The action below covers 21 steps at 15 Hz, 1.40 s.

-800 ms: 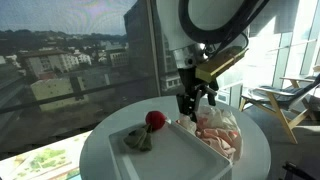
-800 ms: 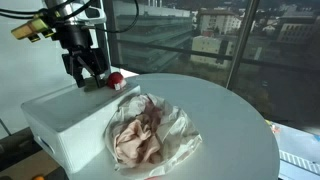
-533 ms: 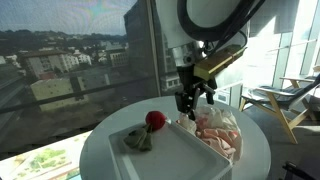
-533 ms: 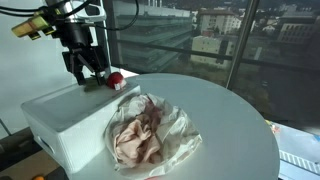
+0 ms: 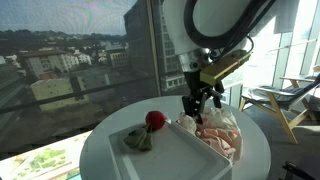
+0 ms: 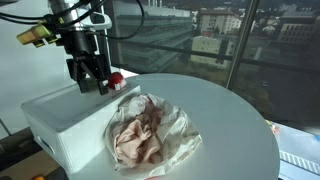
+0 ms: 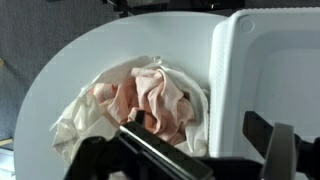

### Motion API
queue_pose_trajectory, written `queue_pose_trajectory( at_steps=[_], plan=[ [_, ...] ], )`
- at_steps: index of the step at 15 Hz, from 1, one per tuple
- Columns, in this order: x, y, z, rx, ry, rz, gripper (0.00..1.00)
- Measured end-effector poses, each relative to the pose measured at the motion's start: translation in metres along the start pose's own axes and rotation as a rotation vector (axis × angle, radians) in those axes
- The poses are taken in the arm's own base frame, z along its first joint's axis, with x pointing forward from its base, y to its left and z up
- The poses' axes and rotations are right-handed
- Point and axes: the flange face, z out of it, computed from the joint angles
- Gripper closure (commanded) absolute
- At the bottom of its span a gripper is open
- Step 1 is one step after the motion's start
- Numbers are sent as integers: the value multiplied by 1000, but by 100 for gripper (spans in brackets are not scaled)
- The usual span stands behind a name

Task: Remove the objects in the plastic bag

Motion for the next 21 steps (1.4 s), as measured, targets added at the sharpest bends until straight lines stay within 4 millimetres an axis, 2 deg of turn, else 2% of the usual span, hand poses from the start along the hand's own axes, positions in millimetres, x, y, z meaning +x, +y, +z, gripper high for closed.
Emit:
queue_pose_trajectory(
  at_steps=[4, 11, 17, 18, 19, 21],
  plan=[
    [-4, 34, 47, 33, -24, 121, 0],
    [-6, 77, 120, 147, 170, 257, 0],
    [5, 88, 179, 226, 245, 261, 0],
    [8, 90, 187, 236, 251, 264, 23],
    [10, 92, 194, 243, 253, 266, 27],
    [16, 95, 210, 252, 243, 275, 41]
  ],
)
